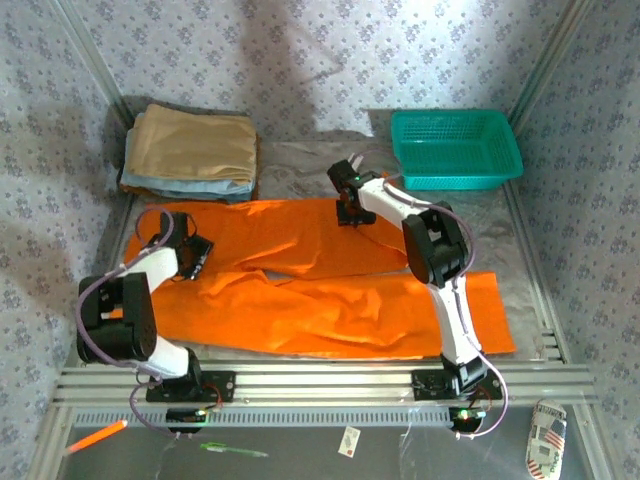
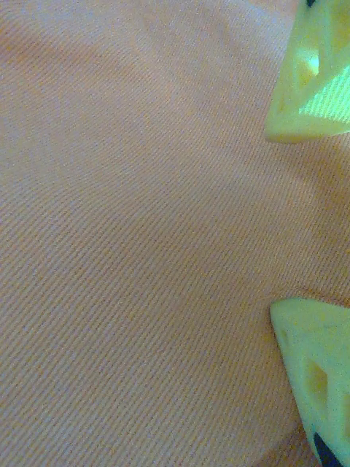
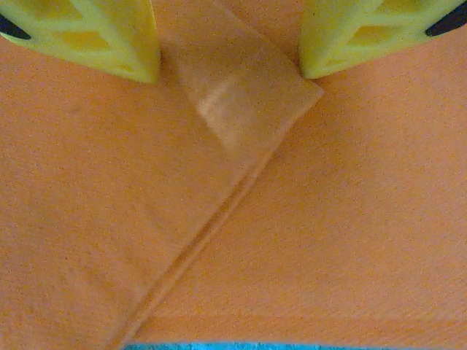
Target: Fold and stack the trousers
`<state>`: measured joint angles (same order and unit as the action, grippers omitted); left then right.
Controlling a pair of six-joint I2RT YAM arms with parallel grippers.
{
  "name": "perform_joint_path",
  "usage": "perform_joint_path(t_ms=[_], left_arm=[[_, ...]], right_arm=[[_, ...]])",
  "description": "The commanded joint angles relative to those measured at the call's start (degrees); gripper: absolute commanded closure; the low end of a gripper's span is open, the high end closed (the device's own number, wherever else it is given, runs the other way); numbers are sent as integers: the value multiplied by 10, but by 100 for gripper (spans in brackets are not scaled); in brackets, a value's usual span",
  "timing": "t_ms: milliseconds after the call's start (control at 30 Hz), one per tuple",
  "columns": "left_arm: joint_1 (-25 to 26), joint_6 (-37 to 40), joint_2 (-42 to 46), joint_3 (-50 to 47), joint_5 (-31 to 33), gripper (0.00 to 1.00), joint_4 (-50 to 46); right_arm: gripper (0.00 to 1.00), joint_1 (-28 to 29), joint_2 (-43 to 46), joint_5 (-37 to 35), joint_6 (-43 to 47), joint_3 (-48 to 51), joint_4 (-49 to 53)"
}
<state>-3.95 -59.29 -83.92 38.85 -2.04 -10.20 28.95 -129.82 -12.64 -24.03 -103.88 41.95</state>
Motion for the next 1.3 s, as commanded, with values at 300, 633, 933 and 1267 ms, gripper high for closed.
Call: perform_joint_path(t_ms=[300, 633, 933, 1267], left_arm=[[-36, 12, 26, -42, 22, 40, -60], [-50, 35, 102, -40, 36, 40, -119], [-48, 71, 140, -47, -24, 35, -124], [-40, 87, 165, -5, -47, 29, -154]], right_arm=[[93, -11, 65, -43, -5, 15, 32], [95, -173, 345, -21, -57, 248, 6], [50, -387, 448, 9, -79, 461, -30], [53, -265, 511, -9, -116, 469, -55]])
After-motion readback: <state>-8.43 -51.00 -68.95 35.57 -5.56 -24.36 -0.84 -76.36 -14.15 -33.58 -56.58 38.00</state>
